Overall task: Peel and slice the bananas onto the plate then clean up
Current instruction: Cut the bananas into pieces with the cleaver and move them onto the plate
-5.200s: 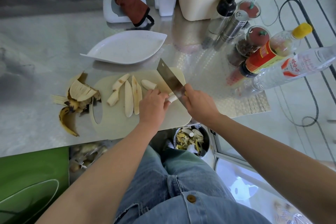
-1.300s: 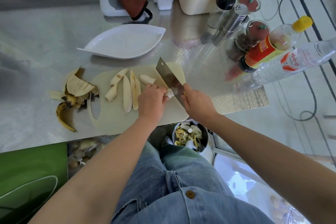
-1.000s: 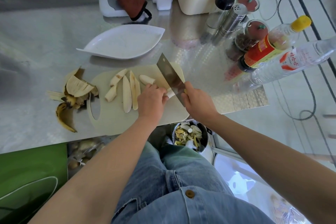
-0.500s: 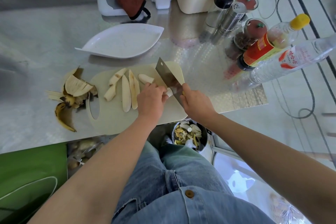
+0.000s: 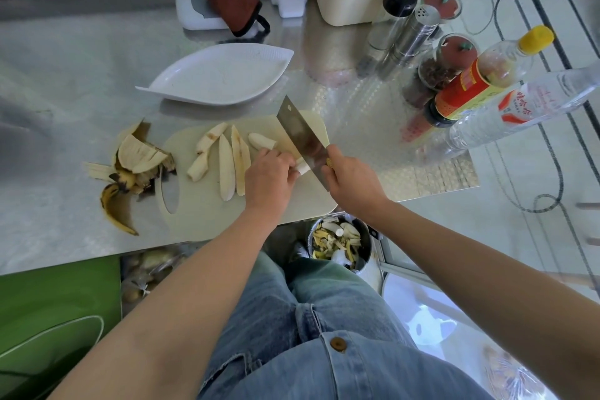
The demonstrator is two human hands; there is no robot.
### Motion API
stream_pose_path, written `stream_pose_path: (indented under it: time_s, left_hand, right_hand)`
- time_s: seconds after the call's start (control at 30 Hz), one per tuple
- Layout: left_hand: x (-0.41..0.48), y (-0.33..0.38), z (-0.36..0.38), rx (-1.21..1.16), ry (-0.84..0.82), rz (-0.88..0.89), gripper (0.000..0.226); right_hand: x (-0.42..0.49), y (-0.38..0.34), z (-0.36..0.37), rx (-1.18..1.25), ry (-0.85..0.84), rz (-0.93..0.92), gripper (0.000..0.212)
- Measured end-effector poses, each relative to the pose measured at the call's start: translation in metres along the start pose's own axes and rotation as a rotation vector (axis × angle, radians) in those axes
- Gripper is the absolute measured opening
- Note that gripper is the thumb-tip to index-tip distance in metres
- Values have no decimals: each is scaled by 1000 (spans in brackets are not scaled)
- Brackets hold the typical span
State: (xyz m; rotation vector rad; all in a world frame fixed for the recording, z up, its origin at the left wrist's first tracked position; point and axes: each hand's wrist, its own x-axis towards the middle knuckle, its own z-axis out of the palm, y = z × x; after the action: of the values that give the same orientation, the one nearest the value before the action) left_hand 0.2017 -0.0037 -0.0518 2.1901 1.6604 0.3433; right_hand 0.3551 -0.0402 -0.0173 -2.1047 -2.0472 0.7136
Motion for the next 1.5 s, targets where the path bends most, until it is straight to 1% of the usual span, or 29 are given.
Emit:
stream_pose_path:
  time_s: [0.3, 0.57, 0.87, 1.07, 1.33, 1.5]
  left_hand:
    - [-1, 1, 0, 20, 0, 3, 14]
    - [-1, 1, -1, 14, 3, -1, 14]
    - [1, 0, 2, 7, 2, -11, 13]
    - [0, 0, 2, 10, 0, -13, 14]
    - [0, 0, 2, 5, -11, -18, 14]
    - [1, 0, 1, 10, -2, -11, 15]
  right_hand:
    - [-2, -2, 6, -61, -51, 31, 20]
    - [-3, 0, 2, -10, 25, 13, 17]
    - [-1, 1, 2, -1, 14, 0, 17]
    - [-4, 1, 7, -43, -34, 23, 20]
    - [-3, 1, 1, 14, 27, 1, 16]
    - [-3, 1, 0, -2, 4, -5, 16]
